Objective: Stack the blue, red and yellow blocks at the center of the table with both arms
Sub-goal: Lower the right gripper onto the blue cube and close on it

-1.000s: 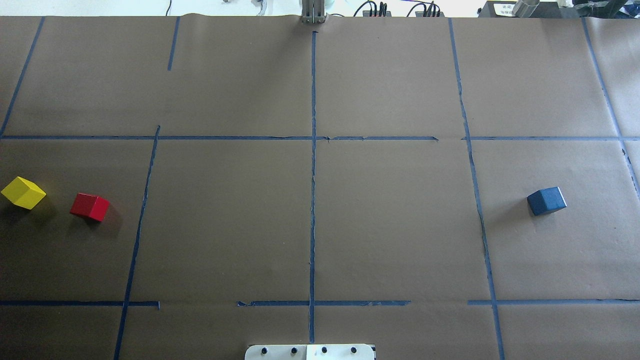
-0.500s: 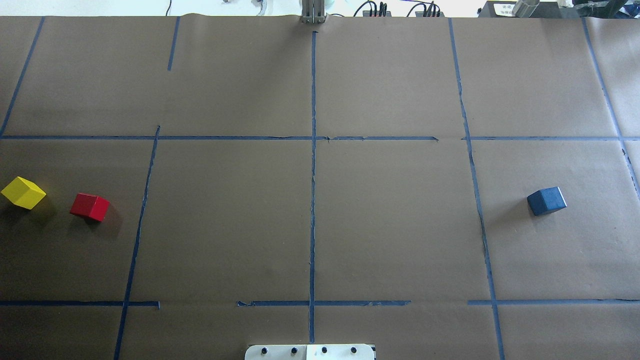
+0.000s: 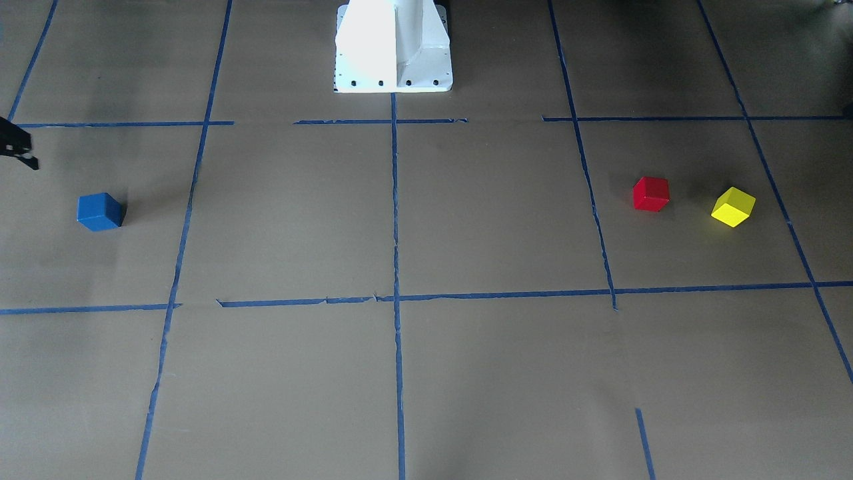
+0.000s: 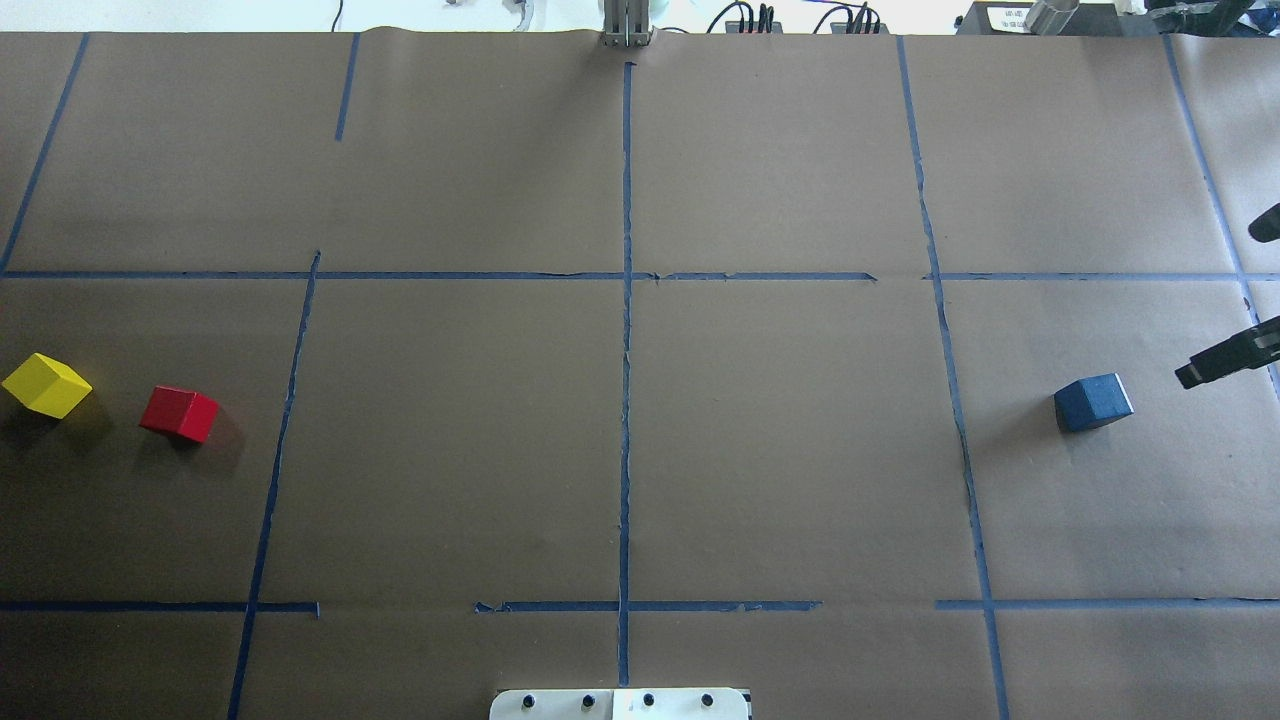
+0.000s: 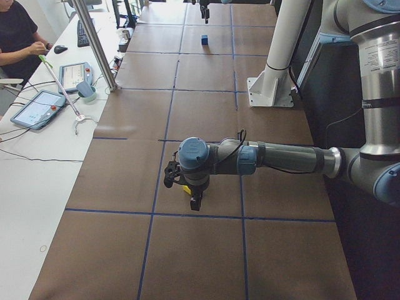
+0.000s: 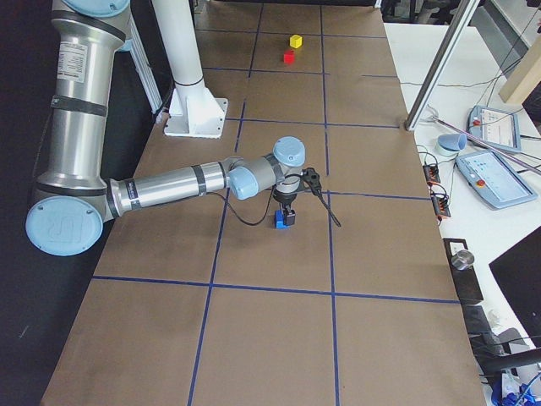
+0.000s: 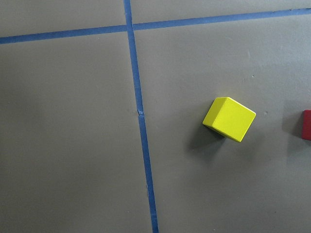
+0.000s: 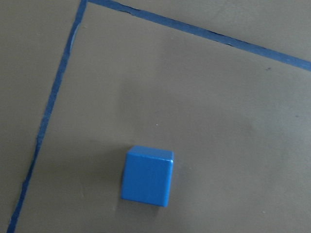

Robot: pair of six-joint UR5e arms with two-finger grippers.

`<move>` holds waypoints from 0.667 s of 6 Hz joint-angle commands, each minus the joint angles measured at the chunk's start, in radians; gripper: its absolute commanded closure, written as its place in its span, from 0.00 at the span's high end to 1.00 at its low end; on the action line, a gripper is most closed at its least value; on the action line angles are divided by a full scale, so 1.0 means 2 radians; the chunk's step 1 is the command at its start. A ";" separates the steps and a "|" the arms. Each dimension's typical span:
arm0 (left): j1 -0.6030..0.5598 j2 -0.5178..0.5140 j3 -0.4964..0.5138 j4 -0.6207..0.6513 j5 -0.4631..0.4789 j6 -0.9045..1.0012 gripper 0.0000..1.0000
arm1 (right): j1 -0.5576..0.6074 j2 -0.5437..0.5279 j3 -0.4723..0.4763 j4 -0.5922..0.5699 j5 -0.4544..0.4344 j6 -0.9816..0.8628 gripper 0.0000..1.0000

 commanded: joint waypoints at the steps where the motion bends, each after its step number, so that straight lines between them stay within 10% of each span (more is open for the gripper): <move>1: 0.000 0.000 -0.002 0.000 0.000 0.000 1.00 | -0.066 0.027 -0.017 0.031 -0.059 0.111 1.00; 4: -0.001 0.000 -0.002 0.000 0.000 0.000 1.00 | -0.095 0.032 -0.023 0.034 -0.100 0.133 1.00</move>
